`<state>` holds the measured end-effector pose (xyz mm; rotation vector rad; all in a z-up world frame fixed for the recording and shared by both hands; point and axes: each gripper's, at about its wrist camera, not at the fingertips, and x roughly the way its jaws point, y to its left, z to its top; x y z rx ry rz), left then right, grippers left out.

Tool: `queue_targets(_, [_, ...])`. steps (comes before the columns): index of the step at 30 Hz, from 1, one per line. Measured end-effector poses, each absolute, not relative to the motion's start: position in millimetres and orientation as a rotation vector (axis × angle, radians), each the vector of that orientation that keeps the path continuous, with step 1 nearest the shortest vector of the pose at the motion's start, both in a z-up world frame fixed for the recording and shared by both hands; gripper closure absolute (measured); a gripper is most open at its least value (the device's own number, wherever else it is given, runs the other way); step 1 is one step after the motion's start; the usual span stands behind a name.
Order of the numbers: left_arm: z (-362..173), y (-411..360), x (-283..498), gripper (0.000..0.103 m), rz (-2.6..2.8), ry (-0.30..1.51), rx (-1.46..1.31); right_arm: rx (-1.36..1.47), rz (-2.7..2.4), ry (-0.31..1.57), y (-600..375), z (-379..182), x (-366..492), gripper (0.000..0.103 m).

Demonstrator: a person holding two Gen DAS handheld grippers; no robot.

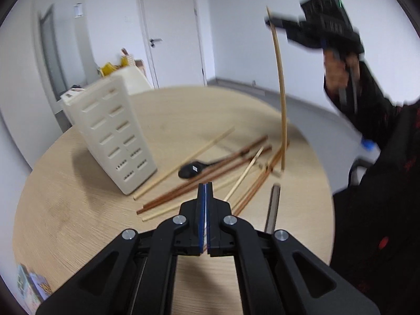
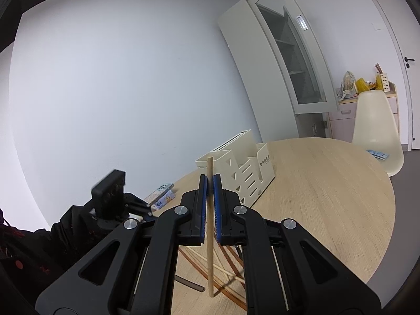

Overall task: Organize utensils
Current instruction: 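Carry the held chopsticks upright toward the white holder with both tools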

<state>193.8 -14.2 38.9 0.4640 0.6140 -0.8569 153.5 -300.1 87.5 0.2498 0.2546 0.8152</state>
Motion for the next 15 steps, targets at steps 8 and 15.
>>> queue_targets(8, [8, -17, 211, 0.096, -0.838, 0.728, 0.578, 0.241, 0.809, 0.250, -302, 87, 144, 0.098])
queue_targets(15, [11, -49, 205, 0.082, -0.953, 0.688, 0.600, 0.260, 0.777, 0.223, -309, 91, 135, 0.098])
